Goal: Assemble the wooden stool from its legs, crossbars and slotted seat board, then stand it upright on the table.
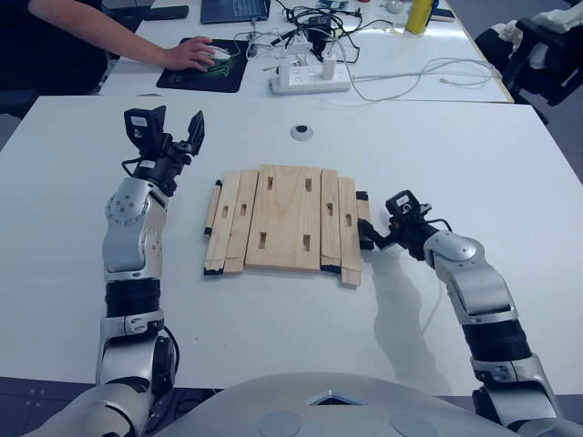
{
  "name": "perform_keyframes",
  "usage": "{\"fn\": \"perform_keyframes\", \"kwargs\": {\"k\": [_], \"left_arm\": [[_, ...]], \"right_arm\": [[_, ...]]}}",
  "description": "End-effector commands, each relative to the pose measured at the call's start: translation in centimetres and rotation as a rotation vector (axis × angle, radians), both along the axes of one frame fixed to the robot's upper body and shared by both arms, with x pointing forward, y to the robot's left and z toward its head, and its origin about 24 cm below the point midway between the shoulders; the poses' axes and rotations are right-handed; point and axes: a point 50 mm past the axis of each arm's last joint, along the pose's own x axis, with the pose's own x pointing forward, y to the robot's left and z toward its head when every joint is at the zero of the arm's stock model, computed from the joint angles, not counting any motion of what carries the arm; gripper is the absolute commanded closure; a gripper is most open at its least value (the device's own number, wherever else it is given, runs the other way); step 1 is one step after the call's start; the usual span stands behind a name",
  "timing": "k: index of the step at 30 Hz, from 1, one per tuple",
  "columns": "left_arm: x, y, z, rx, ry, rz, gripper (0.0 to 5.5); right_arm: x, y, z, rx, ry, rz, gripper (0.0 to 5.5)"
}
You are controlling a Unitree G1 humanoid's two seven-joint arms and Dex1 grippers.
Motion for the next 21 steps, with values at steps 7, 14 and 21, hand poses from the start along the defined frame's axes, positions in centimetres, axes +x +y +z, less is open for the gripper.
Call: {"fn": "perform_keyframes", "kwargs": {"k": [7, 14, 21], "left_arm": [[-0.2, -0.5, -0.6, -0.013, 0.016, -0.006, 1.87], [-0.4, -0.4, -0.8, -0.019, 0.022, -0.001, 1.87], [-0.6, -0.6, -0.5, -0.011, 0.024, -0.014, 1.87]], "right_arm": [[1.1, -1.4, 0.9, 0.131, 0.017, -0.119, 0.89], [0.3, -0.5, 0.8, 0.343, 0.037, -0.319, 0.89], [-1.1, 0.0, 0.0, 0.202, 0.065, -0.327, 0.89]]}}
